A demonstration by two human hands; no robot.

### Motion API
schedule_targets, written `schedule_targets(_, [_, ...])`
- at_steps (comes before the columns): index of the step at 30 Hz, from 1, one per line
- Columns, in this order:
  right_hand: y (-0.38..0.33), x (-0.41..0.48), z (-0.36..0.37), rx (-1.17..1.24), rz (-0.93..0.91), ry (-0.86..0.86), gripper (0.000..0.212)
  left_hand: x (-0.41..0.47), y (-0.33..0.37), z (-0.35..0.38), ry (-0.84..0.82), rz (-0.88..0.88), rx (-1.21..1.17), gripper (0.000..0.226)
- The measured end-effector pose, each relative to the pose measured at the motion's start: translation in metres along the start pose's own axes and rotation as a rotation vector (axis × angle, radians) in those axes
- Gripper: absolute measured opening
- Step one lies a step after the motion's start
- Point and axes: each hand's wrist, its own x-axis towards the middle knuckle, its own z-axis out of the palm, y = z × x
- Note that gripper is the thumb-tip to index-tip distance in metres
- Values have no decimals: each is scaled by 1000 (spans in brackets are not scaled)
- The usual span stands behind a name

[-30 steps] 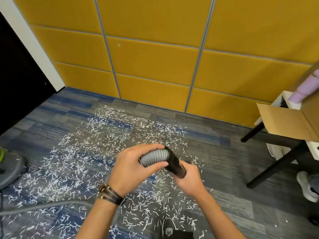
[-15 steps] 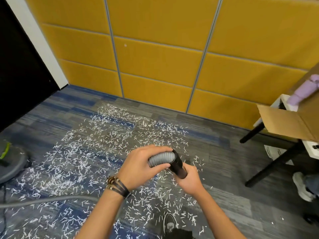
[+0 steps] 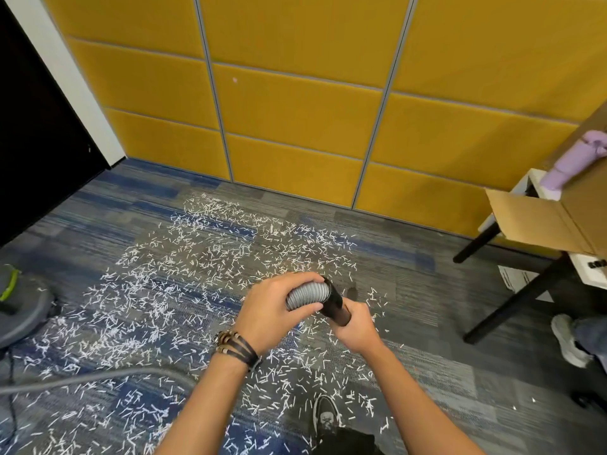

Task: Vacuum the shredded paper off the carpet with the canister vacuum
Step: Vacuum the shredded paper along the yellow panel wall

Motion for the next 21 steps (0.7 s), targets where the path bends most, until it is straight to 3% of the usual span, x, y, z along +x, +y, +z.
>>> schedule_targets(6, [-7,-30,6,25,-33,25,20,-16,0,-18,-16,38,-101,51])
schedule_targets(11, [-13,-19,-9,-34,-64,59,24,-21,4,-14,135,17,-144,51])
schedule_targets(21, [16,-9,-18,-99,-1,-74,19,-14,-15,27,14,-48,-104,49])
